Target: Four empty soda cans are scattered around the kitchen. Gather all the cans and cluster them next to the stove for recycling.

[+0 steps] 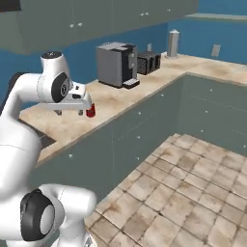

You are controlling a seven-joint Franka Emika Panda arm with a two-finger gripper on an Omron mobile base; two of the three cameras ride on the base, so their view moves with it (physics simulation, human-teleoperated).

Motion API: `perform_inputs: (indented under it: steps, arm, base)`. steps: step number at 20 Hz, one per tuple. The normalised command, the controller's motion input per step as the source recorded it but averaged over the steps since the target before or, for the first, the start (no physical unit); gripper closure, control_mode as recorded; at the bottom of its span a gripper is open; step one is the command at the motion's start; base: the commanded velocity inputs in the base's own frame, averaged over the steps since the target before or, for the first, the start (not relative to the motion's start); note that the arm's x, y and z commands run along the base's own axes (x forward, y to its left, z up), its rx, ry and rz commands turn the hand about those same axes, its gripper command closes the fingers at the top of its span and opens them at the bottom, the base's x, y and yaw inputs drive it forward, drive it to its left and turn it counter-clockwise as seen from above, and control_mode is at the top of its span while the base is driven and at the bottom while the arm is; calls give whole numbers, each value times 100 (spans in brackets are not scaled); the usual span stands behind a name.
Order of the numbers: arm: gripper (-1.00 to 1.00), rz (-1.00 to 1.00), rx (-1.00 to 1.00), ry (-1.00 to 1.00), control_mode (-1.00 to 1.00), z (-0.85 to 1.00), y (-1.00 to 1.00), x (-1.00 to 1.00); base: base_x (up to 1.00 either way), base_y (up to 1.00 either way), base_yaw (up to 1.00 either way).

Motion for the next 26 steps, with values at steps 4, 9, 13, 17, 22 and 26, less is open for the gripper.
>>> perform_inputs:
  steps: [4, 9, 13, 17, 22, 26]
  arm:
    - [-100, 0, 0, 0, 100, 0, 0, 0]
    - [-100, 0, 0, 0, 100, 0, 0, 0]
    - [-100, 0, 0, 0, 100, 0, 0, 0]
    - [-100, 0, 0, 0, 100, 0, 0, 0]
    - [-100, 0, 0, 0, 100, 0, 0, 0]
    - [-100, 0, 0, 0, 100, 0, 0, 0]
  base:
    - [3, 0, -86]
    - [0, 3, -97]
    - [0, 4, -99]
    - [3, 4, -93]
    - [7, 6, -89]
    - [20, 8, -75]
